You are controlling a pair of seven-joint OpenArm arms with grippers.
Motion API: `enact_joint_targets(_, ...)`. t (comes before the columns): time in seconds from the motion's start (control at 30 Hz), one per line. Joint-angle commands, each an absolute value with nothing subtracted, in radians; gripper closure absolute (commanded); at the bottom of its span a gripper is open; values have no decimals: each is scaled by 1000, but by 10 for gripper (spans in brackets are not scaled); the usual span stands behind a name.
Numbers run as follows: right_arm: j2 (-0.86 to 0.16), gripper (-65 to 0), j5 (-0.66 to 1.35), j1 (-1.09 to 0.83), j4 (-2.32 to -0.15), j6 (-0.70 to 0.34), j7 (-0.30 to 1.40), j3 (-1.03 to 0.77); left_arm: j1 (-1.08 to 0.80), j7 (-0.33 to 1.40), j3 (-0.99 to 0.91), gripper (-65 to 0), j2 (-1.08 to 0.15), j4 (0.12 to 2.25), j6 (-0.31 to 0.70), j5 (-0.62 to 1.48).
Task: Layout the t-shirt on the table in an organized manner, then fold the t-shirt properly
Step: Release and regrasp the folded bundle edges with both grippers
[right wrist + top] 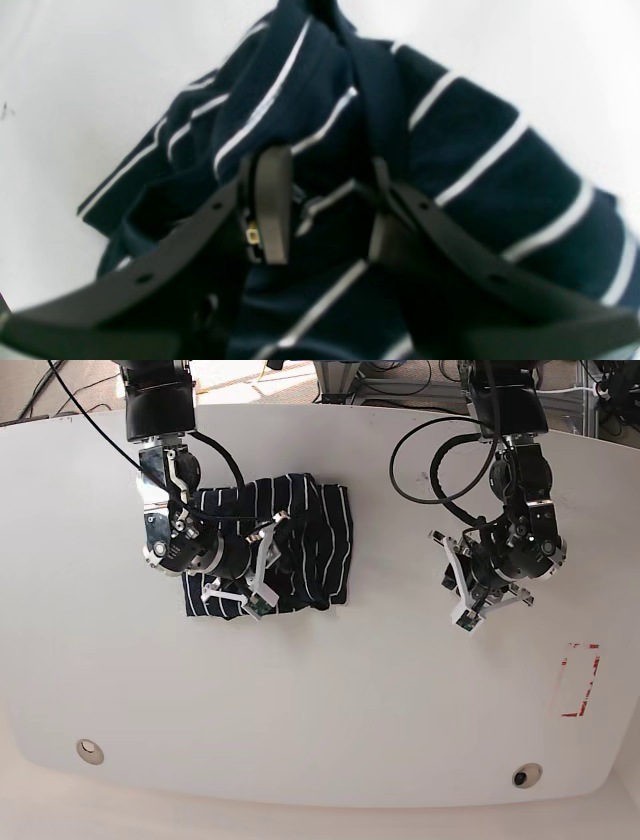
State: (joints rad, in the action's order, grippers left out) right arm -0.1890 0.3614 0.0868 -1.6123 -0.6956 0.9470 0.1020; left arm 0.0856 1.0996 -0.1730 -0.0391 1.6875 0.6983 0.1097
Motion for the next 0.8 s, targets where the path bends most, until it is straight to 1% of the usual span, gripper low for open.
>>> enact_joint_targets(0.0,-188,-193,383,107,-1601,-698,894,131,104,1081,-171,-114,-31,1705,698,124)
enact_joint_targets(0.1,-150,-193,377,107,-1583,-698,894,136,104,1081,-171,-114,-31,1705,698,124)
enact_joint_targets(0.27,-122,-193,374,108,-1590,-698,895,136,107,1081,-145,-114,-30,1707,698,125)
enact_joint_targets(0.5,-128,-205,377,113,-1748,-698,923,133,105,1084,-51,-114,-31,1758,698,206)
enact_joint_targets(0.6,-128,-276,377,119,-1836,-698,977,97,104,1095,-2,-114,-35,1781,698,252)
enact_joint_targets(0.73,-128,-422,374,128,-1942,-698,1033,5,104,1142,54,-114,-30,1788,698,343)
enact_joint_targets(0.77,-128,-442,374,128,-1954,-698,1035,-10,104,1147,62,-114,-28,1788,698,366)
